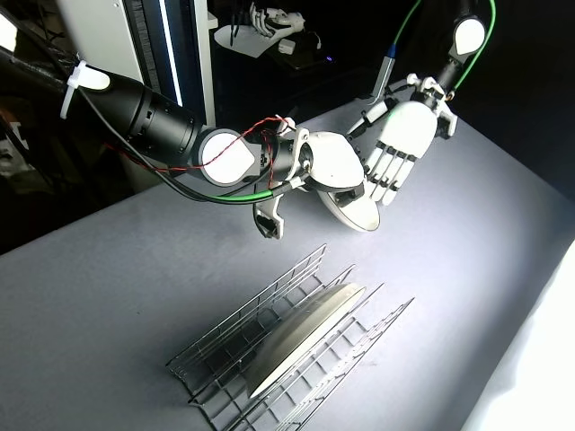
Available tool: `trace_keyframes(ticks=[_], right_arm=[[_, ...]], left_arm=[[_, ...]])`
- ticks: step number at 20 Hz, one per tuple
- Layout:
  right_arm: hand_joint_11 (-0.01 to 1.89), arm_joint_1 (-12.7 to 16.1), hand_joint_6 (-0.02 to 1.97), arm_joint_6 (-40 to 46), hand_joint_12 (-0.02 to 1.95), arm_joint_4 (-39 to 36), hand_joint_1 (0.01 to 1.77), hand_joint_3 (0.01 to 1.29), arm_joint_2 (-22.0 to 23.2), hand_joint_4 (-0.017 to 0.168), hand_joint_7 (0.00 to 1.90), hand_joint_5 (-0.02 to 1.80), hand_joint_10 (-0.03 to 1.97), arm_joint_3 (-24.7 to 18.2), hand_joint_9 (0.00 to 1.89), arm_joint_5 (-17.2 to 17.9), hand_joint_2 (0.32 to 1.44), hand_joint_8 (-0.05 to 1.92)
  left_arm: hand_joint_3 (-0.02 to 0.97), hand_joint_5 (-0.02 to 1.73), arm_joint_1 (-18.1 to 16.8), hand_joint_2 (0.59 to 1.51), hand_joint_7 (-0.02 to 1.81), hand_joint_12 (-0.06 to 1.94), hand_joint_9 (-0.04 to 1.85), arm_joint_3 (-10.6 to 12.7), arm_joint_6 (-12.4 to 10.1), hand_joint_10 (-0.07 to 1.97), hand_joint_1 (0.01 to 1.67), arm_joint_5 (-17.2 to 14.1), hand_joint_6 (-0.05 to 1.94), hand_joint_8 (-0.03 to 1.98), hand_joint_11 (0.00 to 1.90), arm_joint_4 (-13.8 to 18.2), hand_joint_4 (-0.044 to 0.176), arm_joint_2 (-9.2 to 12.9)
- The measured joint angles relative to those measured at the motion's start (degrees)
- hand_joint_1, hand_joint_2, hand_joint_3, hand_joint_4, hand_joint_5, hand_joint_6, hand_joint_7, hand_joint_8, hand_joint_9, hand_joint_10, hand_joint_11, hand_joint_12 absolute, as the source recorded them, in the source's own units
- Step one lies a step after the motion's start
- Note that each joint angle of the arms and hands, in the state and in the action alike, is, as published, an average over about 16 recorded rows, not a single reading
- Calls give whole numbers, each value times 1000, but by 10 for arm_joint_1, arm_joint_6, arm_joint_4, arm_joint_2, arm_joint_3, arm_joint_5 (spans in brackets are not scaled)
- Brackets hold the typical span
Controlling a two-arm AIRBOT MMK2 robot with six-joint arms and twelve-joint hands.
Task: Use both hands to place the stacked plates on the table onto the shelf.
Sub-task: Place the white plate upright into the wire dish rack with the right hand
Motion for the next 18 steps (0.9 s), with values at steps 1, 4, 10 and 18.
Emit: trace_keyframes(ticks=[1, 4, 10, 18], right_arm=[[775, 4, 1205, 0, 1259, 5, 1245, 13, 5, 0, 811, 709, 1033, -4, 813, 0, 1014, 752], [791, 20, 1208, 1, 1259, 22, 1268, 13, 23, 0, 837, 728, 1087, -19, 847, -2, 1016, 822], [792, 58, 1191, 1, 1263, 73, 1316, 14, 67, -1, 909, 781, 1151, -60, 898, -10, 1028, 911], [764, 103, 1157, 1, 1271, 164, 1357, 14, 113, -4, 962, 826, 1166, -102, 917, -22, 1047, 980]], left_arm=[[17, 33, -7, 1107, 28, 11, 15, -2, 3, 2, 15, 0, 1, 3, 22, -1, 0, 6], [17, 41, -28, 1104, 34, 11, 20, -8, 13, 11, 14, 0, 6, 8, 21, -9, 1, 25], [17, 35, -63, 1103, 30, 10, 21, -13, 16, 10, 14, 0, 8, 12, 20, -28, 0, 65], [17, 19, -81, 1104, 20, 10, 21, -1, -5, 8, 14, -13, 4, 12, 18, -43, 0, 100]])
